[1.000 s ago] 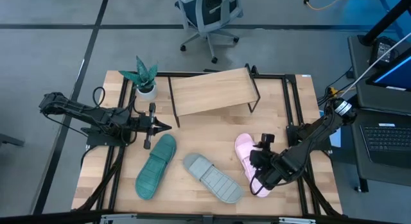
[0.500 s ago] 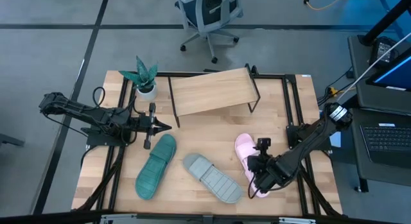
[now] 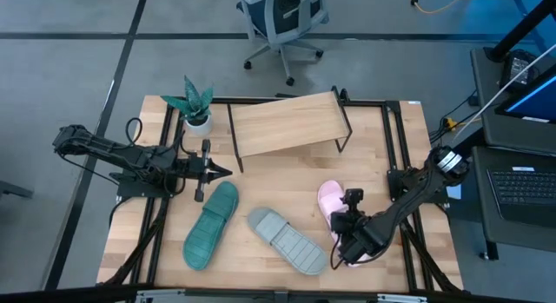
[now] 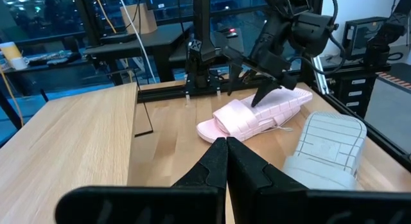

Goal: Pick and place slides into the shelf
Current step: Put the pink pair of slides on the shelf

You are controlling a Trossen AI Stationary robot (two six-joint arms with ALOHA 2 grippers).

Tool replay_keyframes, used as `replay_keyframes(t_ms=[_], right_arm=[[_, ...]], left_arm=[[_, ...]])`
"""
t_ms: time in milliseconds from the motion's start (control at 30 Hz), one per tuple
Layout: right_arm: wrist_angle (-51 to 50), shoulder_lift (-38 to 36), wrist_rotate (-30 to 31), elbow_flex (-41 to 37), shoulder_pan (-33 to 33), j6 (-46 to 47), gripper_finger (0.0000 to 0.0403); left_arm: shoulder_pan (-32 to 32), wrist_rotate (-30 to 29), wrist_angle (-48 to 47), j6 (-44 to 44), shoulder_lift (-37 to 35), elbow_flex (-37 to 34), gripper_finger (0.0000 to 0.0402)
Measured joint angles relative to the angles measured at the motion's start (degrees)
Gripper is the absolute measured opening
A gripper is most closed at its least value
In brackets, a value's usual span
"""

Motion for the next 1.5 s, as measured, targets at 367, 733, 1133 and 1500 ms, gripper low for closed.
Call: replay_keyframes(t_ms=[367,733,1133,1500], right_arm=[[-0.6,0.0,1.3,0.0,-0.3,1.6,0.0314],[-1.0,0.0,1.4,0.0,-2.2,1.3,0.0314],[0.3,0.0,1.0,0.0,-2.5,-2.4,0.0314],[1.1,3.6,2.4,0.3,-3.7,-4.0,0.0314]], left_arm=[[0.0,0.0,-0.2,0.0,0.0,0.0,0.0],[0.0,0.0,-0.9,0.0,0.0,0.0,0.0],[0.0,0.0,-1.1,0.0,0.0,0.0,0.0],[0.0,0.0,-1.1,0.0,0.0,0.0,0.0]])
